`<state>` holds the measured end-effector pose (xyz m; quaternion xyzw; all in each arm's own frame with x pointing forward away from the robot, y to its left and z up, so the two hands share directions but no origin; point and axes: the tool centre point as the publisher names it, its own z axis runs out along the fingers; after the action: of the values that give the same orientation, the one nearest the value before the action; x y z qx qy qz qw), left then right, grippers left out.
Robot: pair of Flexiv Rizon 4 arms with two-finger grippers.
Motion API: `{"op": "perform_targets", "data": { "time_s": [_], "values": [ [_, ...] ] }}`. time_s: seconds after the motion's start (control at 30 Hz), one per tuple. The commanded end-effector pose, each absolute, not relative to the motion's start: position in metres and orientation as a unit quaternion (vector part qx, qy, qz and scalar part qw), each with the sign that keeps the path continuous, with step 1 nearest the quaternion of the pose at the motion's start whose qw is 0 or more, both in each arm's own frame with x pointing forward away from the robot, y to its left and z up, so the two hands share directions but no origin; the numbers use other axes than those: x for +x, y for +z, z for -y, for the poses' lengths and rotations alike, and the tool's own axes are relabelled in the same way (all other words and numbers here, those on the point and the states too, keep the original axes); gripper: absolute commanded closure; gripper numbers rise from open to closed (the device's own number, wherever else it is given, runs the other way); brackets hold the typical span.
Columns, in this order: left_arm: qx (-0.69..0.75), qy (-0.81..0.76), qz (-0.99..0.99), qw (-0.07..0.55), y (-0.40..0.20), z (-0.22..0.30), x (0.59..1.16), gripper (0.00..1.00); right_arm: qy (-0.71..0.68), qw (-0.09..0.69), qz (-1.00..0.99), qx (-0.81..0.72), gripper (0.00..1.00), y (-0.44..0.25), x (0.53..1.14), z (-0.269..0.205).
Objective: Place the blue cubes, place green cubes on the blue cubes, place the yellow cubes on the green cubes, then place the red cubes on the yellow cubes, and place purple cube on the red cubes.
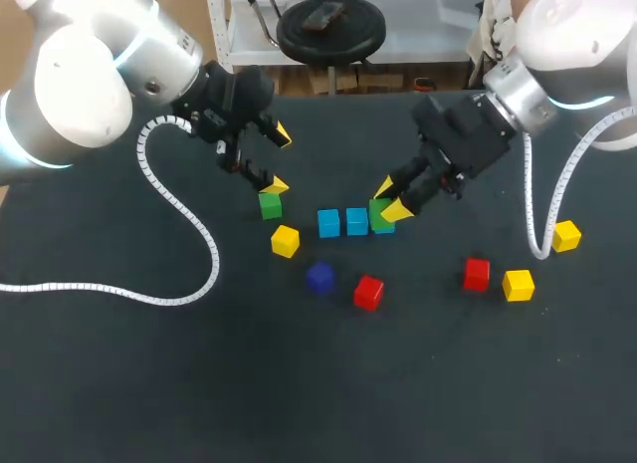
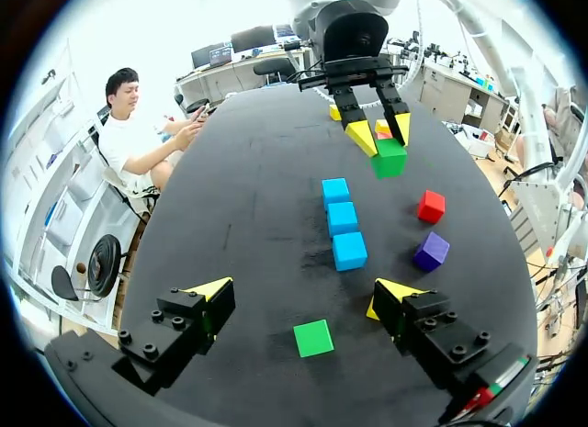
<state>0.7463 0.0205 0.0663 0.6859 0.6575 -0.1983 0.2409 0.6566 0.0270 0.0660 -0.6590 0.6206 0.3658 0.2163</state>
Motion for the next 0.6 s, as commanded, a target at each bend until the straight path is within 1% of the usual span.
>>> {"op": "perform_targets", "data": {
  "time_s": [0.03, 0.6],
  "values": [
    [0.687, -0.200, -0.656, 0.240, 0.0657, -0.0209, 0.7484, 0.00, 0.366, 0.217, -0.620, -0.659, 1.00, 0.0661, 0.6562, -0.0266],
    [0.687, -0.200, -0.656, 0.240, 0.0657, -0.0209, 0.7484, 0.00, 0.362, 0.226, -0.625, -0.654, 1.00, 0.0642, 0.6615, -0.0234]
  ]
}}
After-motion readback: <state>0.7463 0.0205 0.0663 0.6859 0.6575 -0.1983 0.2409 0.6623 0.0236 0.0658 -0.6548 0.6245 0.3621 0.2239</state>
